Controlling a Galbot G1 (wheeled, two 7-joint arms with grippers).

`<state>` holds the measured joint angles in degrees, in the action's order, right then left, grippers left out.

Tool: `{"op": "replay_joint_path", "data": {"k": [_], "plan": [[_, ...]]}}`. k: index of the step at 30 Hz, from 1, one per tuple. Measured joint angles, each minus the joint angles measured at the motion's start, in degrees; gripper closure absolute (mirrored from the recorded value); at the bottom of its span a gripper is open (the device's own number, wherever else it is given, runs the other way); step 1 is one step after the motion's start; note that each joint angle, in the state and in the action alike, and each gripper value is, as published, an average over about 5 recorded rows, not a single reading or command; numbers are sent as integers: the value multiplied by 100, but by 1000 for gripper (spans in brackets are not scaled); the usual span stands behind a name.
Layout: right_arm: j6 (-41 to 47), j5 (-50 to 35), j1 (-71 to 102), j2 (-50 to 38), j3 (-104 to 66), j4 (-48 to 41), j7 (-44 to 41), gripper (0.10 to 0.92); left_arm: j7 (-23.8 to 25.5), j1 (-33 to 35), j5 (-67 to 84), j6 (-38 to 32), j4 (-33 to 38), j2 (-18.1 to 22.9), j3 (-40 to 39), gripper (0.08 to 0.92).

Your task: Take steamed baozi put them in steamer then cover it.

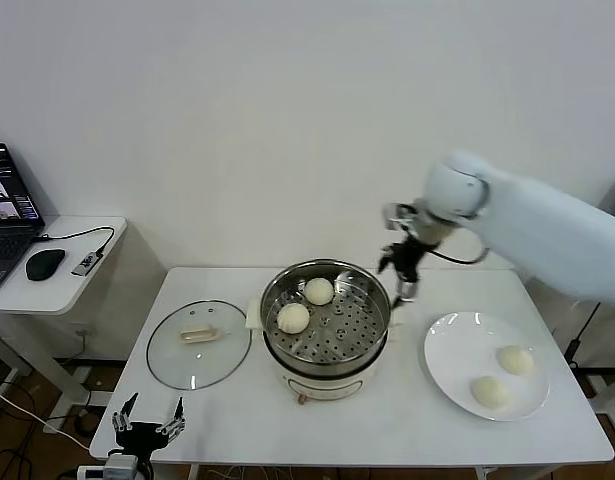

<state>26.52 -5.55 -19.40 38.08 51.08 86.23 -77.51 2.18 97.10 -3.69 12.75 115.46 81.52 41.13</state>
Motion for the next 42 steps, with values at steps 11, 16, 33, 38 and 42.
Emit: {"op": "replay_joint_path", "data": {"k": [11,16,33,38,42], "plan": [[-352,925,1658,-913,-1032,183,14,203,7,125,-118,3,2,22,-4,177],[-506,1313,2311,-1036,-1404,41,27,203,7,131,-172,4,-22,47,-17,177],[-842,2161,3283,-923,-1858,-549,82,203,40,112,-277,16,-102,86,-8,177],[-866,2244,3425,-837,-1935,-683,116,203,45,93,-289,22,-120,88,-12,177],[-868,2283,3485,-756,-1959,-773,159,203,44,76,-302,23,-151,94,-24,177]]}}
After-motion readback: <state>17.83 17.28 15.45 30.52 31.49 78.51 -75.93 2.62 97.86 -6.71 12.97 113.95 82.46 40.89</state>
